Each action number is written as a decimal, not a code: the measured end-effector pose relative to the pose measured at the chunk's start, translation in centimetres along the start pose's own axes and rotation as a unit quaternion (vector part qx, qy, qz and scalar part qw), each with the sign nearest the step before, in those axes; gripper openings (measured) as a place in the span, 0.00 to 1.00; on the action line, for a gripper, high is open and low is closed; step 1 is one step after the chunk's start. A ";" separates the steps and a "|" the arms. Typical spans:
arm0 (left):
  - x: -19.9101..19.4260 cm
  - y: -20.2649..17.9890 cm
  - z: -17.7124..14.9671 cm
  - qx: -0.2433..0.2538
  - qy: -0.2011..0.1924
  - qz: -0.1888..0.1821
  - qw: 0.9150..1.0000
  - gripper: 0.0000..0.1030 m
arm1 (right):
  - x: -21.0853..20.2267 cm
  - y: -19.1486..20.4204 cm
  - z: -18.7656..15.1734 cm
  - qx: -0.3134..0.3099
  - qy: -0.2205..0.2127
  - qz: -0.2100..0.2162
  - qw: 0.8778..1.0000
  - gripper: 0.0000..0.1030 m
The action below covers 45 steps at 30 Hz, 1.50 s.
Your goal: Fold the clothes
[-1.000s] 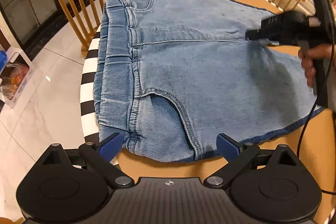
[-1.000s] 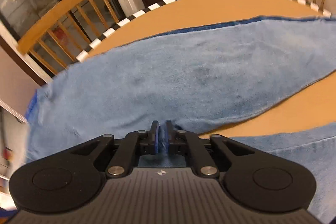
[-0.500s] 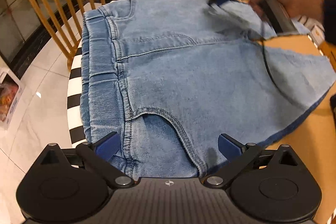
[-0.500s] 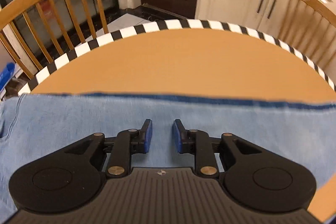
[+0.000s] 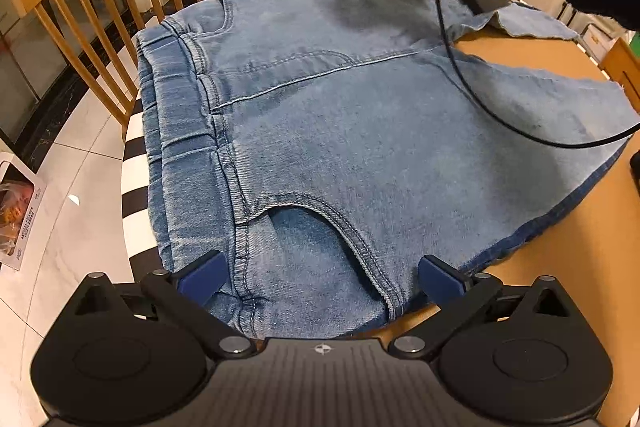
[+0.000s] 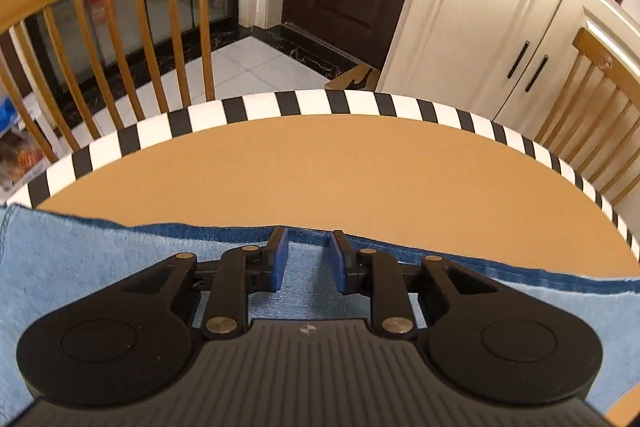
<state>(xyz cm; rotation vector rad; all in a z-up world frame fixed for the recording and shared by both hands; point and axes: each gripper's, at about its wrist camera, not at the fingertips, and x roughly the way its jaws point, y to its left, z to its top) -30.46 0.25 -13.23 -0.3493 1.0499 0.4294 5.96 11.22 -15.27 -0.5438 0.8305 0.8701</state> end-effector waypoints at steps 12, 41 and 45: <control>-1.0 2.7 1.1 -0.083 0.008 -0.054 0.995 1.00 | -21.5 -7.5 -17.7 0.174 -0.086 -0.011 0.981 0.65; -4.5 -9.9 -3.0 -0.279 -0.020 0.103 0.954 0.97 | -28.8 -20.4 -25.8 0.072 -0.048 -0.056 0.995 0.73; -4.5 -10.9 -3.5 -0.291 -0.011 0.110 0.950 0.97 | -28.5 -32.3 -28.4 0.264 -0.025 -0.025 0.964 0.70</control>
